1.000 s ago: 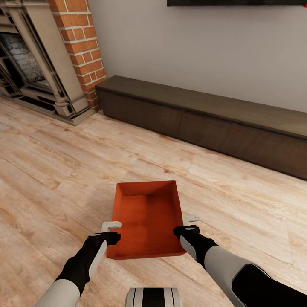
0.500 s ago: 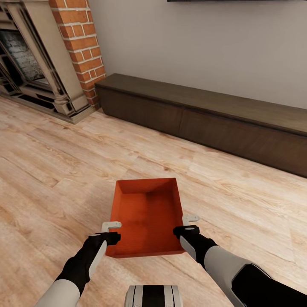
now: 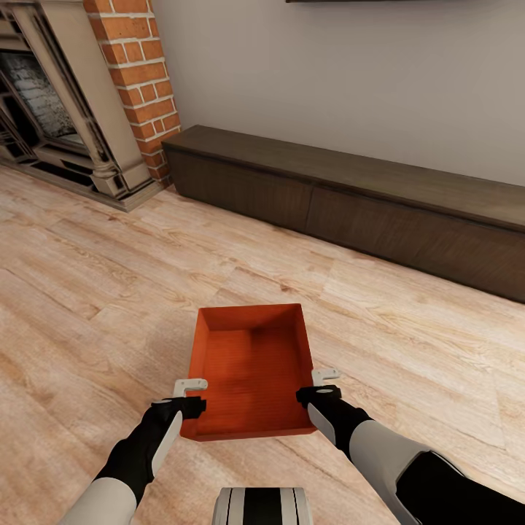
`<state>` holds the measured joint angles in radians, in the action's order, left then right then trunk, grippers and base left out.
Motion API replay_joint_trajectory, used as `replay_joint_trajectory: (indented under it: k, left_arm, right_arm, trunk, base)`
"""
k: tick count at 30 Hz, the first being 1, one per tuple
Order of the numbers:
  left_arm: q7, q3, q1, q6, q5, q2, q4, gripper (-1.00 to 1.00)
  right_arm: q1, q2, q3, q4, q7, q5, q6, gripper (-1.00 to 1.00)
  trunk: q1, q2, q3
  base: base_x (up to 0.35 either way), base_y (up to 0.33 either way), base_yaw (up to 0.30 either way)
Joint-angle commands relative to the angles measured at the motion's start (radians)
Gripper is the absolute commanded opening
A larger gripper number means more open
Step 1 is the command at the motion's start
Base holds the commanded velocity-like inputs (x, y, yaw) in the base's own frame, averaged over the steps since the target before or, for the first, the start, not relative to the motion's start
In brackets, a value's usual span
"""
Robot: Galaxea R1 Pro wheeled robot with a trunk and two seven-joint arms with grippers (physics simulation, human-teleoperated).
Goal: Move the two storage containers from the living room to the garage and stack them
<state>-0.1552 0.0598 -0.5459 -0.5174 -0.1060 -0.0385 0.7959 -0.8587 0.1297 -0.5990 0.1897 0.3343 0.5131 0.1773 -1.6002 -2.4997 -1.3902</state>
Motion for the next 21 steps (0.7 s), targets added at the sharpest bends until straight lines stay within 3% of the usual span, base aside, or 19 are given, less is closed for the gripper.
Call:
replay_joint_trajectory:
  k: [1,21]
  left_arm:
    - [-0.009,0.003,0.000,-0.004,-0.011,0.001,0.002,1.00]
    - [-0.009,0.006,0.000,-0.004,-0.011,0.000,0.006,1.00]
  right_arm:
    - [0.000,-0.001,-0.008,0.002,0.006,0.005,0.007,1.00]
    - [0.000,-0.002,-0.008,0.002,0.006,0.005,0.007,1.00]
  trunk:
    - [0.000,0.000,-0.001]
    - [0.000,0.000,-0.001]
  base:
    - [0.000,0.000,0.000]
    - [0.059,0.000,0.000]
